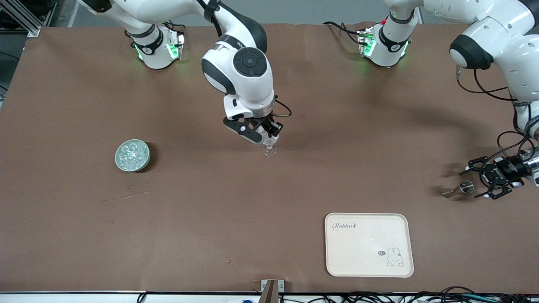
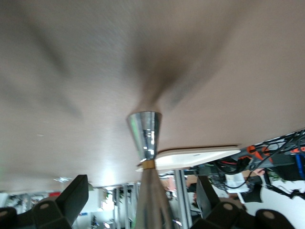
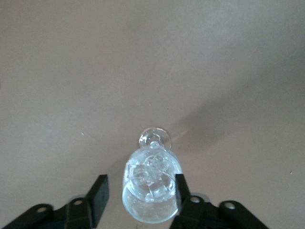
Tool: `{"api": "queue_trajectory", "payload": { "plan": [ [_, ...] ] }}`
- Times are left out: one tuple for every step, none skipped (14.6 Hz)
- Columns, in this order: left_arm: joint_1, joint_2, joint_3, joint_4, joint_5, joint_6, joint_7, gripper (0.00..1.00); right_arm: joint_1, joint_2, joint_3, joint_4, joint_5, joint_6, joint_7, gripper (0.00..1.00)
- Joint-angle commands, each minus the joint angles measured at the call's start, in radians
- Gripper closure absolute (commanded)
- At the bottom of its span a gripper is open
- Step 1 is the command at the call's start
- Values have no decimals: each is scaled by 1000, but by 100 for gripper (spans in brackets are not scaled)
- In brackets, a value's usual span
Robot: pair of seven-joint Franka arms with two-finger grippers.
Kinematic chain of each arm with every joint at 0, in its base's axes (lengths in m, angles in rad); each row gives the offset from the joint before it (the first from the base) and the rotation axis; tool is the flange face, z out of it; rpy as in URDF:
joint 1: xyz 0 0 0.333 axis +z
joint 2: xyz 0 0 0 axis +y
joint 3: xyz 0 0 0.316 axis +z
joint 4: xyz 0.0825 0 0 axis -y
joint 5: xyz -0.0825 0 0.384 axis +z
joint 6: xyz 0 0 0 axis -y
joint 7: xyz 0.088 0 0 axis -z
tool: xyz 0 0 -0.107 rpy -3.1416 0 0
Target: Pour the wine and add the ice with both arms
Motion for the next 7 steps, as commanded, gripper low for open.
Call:
{"api": "queue_trajectory", "payload": {
  "plan": [
    [-15, -65, 18, 2, 128, -29, 72, 0, -61, -94, 16, -7, -22, -38, -20, 10],
    [-18, -95, 16, 2, 196, -29, 110, 0, -88, -133, 16, -8, -22, -56, -55, 6],
    [-20, -135, 12, 5, 283, -29, 173, 0, -120, -171, 16, -7, -22, -99, -104, 6],
    [-23, -168, 6, 7, 345, -28, 223, 0, -157, -209, 15, -10, -24, -153, -164, 5],
    [-23, -192, -5, 17, 386, -29, 274, 0, -191, -248, 12, -11, -24, -197, -243, 5],
    [-26, -218, -13, 48, 437, -29, 326, 0, -226, -280, 5, -13, -24, -214, -305, 5],
    [-32, -252, -36, 68, 530, -29, 381, 0, -257, -303, -2, -13, -24, -216, -350, 4]
  ]
}}
